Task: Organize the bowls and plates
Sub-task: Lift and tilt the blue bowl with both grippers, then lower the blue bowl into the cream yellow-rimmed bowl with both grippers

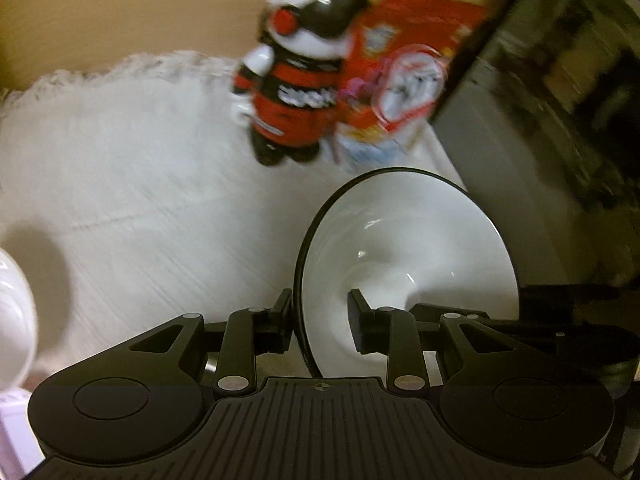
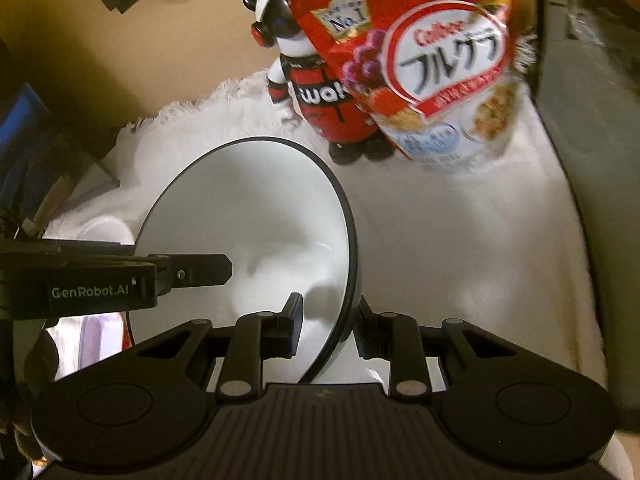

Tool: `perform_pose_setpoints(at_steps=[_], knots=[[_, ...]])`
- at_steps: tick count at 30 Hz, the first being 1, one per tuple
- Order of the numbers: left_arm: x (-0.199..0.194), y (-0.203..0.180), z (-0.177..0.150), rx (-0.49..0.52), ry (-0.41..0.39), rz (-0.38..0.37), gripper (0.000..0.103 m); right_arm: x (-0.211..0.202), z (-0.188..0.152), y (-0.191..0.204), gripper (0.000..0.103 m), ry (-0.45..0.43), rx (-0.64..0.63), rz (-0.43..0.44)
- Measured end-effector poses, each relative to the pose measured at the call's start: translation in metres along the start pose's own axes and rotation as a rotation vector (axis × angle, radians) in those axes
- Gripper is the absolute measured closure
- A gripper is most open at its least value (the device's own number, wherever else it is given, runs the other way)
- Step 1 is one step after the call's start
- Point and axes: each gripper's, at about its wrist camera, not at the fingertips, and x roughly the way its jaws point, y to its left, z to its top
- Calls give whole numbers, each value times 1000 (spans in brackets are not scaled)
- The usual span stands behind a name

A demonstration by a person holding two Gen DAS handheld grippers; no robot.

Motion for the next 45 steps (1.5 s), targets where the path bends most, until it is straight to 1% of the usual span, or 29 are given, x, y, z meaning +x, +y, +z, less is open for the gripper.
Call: perform_pose_setpoints(at_steps=[5, 10, 14, 16, 27, 30, 38, 45], knots=[[15, -20, -32, 63, 45, 3, 72, 2, -32, -15, 75, 34, 46, -44], [37, -23, -53, 76, 124, -6, 73, 12, -55, -26, 75, 63, 95, -55], [46, -24, -65, 99, 141, 12, 74, 22, -68, -28, 75, 94, 107, -65], [46, -23, -65, 98, 127, 14, 76, 23, -73, -27, 76, 90, 103, -65], [44, -13, -64, 64, 121, -8, 80, 25, -69, -24, 76, 48, 38, -106], [41, -11, -62, 55, 107, -4, 81, 28, -65, -23, 76, 41, 35, -116], [39, -5, -60, 28, 99, -19, 82, 32, -61, -20, 76, 49, 23, -126], [40, -4, -59, 30, 99, -22, 82, 31, -61, -20, 76, 56, 23, -126]])
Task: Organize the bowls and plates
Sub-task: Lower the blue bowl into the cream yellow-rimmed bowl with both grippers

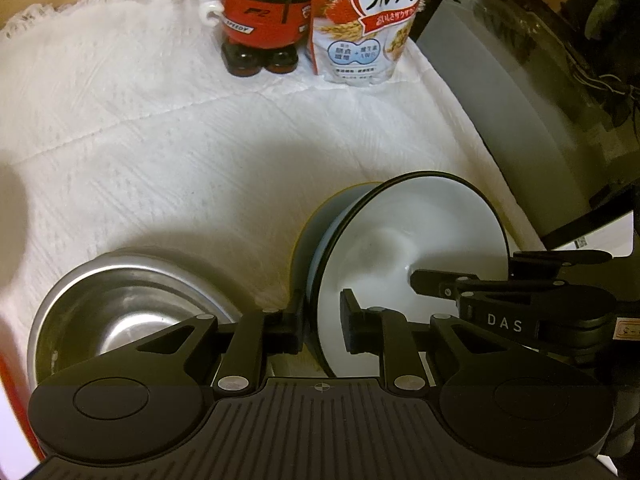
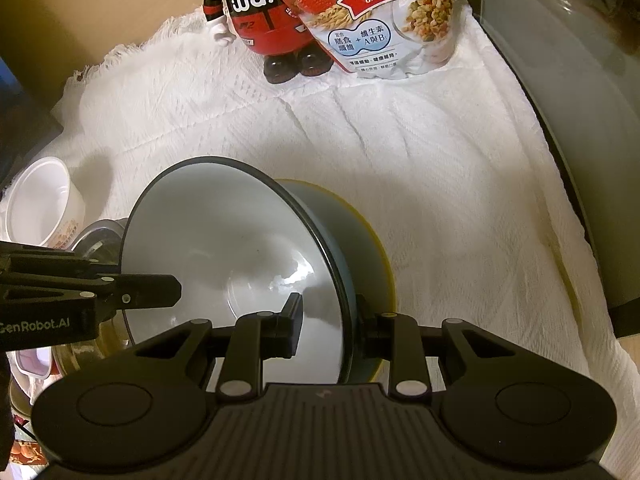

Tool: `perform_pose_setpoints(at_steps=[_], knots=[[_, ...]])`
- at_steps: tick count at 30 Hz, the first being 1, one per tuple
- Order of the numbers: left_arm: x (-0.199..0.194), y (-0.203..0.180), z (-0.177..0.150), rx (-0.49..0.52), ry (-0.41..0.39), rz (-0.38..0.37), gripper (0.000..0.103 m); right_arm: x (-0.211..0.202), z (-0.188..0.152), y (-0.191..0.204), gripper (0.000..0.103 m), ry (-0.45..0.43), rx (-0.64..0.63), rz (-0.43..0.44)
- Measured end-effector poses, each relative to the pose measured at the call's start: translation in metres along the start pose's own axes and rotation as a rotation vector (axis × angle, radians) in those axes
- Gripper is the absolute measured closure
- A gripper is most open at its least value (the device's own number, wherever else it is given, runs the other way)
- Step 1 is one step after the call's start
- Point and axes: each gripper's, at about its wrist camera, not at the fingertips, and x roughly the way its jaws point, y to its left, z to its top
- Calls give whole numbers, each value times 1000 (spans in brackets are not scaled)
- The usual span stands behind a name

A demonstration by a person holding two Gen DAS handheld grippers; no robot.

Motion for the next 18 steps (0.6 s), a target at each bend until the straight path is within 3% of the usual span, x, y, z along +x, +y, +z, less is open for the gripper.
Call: perform_pose_setpoints(at_steps=[10, 18], knots=[[-3, 1, 2, 4, -21, 19, 83, -4, 0, 1, 76, 2, -27, -6], [-16, 7, 8, -8, -59, 15, 85, -19, 3, 0, 75, -58, -48, -41]])
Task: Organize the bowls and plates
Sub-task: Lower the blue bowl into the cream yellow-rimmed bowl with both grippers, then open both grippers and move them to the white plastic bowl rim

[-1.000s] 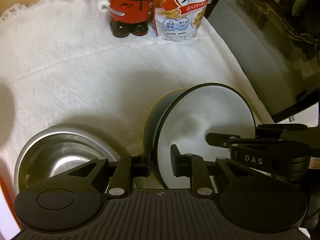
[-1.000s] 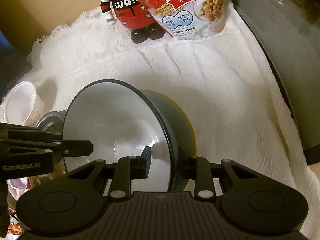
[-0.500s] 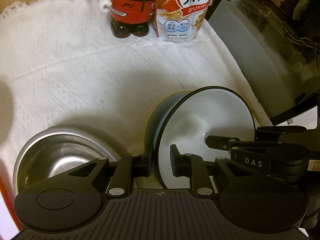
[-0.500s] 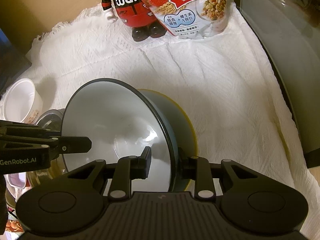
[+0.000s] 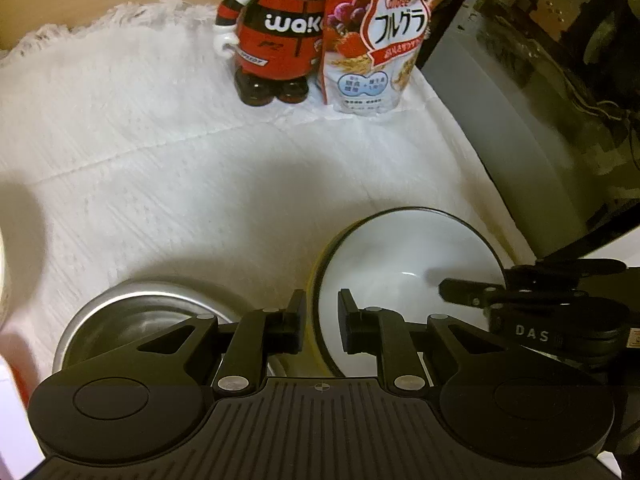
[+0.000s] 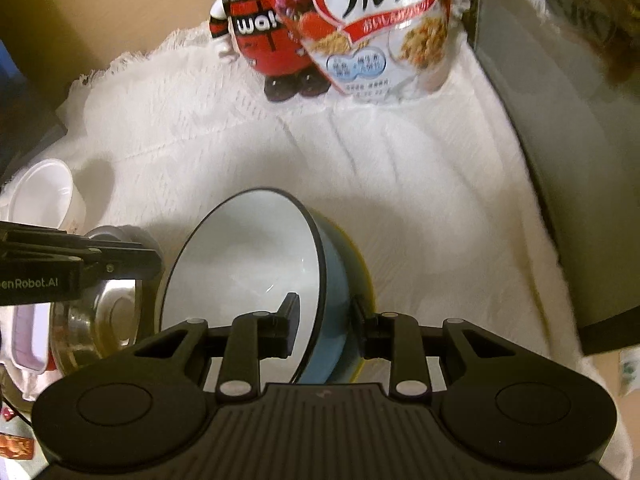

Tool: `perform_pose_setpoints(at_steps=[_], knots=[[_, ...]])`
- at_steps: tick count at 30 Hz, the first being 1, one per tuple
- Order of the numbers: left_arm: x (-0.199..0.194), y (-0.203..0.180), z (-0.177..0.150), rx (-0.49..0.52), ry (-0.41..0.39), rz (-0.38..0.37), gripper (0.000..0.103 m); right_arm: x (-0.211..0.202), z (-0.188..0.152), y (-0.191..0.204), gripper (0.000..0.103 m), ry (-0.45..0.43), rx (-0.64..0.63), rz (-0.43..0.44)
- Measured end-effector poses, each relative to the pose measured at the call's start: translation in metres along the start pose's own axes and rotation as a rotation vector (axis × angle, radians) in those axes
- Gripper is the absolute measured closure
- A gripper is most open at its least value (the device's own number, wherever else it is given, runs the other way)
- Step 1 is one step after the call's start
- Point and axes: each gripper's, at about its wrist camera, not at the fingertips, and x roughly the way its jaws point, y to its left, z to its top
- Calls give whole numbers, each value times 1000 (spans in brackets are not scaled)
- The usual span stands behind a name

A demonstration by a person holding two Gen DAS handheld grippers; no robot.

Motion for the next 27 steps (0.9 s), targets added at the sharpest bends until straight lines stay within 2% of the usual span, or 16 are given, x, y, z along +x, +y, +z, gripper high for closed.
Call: perform_pose_setpoints(at_steps=[8, 13, 17, 22, 27], knots=[[-8, 5, -4, -8, -9, 27, 85, -4, -4, -6, 75, -28, 15, -3], [-5, 11, -5, -23, 1, 48, 85, -1, -8, -13, 75, -25, 21, -71], [-2, 14, -7, -27, 14, 55, 85, 0, -10, -17, 75, -21, 42, -64], [-5, 18, -9, -39, 1, 31, 85, -4, -10, -11, 75, -30, 31, -81], [-9, 19, -9, -31, -25, -52, 85, -13, -4, 2, 74, -78, -24, -134]])
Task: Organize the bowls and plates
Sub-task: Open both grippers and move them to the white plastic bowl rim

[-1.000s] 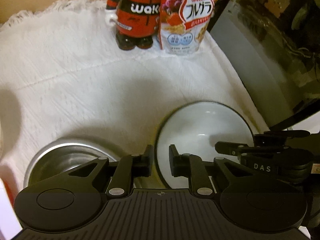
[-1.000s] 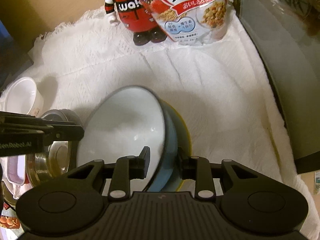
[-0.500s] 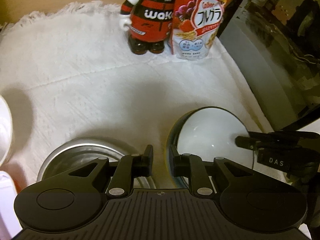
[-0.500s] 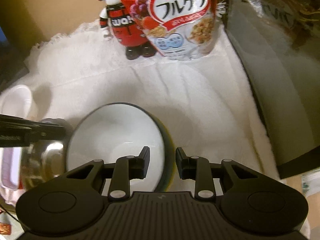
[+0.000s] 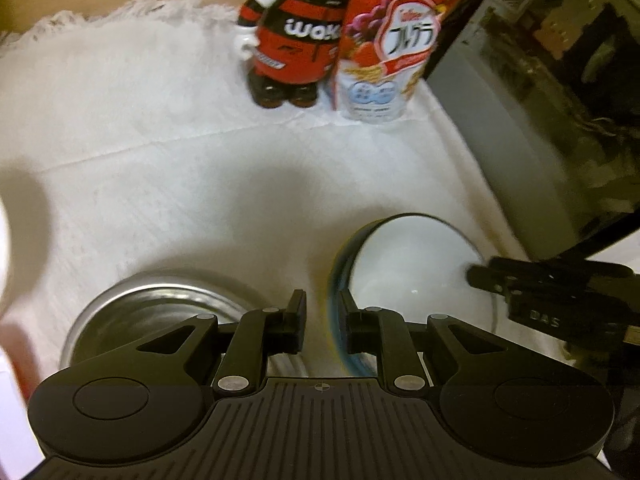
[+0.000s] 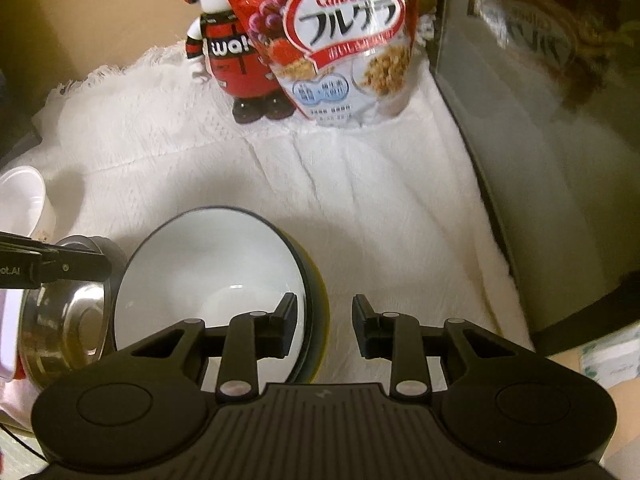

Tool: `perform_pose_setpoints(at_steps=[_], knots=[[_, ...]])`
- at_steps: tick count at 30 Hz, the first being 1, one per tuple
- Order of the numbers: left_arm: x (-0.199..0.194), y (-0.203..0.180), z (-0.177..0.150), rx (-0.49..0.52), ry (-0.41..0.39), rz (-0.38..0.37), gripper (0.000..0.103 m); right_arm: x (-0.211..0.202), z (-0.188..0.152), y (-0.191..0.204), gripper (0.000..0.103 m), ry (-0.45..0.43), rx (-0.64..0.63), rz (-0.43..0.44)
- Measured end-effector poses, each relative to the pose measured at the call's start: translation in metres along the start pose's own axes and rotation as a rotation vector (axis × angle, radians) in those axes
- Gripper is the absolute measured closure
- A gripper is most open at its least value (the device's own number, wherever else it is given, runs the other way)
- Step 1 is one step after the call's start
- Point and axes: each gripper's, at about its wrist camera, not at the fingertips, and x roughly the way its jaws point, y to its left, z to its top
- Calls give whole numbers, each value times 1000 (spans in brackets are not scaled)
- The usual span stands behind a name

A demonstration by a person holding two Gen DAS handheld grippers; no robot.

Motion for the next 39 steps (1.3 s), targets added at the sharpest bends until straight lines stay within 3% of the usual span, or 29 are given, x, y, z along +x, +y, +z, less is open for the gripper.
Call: perform_pose_setpoints(at_steps=[4, 9, 14, 21, 32, 35, 39], knots=[[-9, -3, 0, 14, -36, -24, 84, -15, 9, 14, 73, -69, -57, -17], [-23, 4, -5, 11, -78, -21, 84, -28, 19, 37, 64, -127, -113, 29], [-36, 26, -15, -38, -113, -20, 83, -27, 29, 71, 62, -136, -153, 101], [-72, 79, -40, -171, -224, 76, 83, -33, 34, 120, 56, -252, -187, 135], [-156, 200, -98, -544, -429, 265, 84, -10, 49, 211, 56, -108, -316, 274], [-173, 221, -95, -589, -470, 292, 84, 1, 66, 241, 56, -56, -307, 350], [-178, 237, -76, -577, -453, 300, 84, 29, 93, 279, 56, 33, -267, 426]])
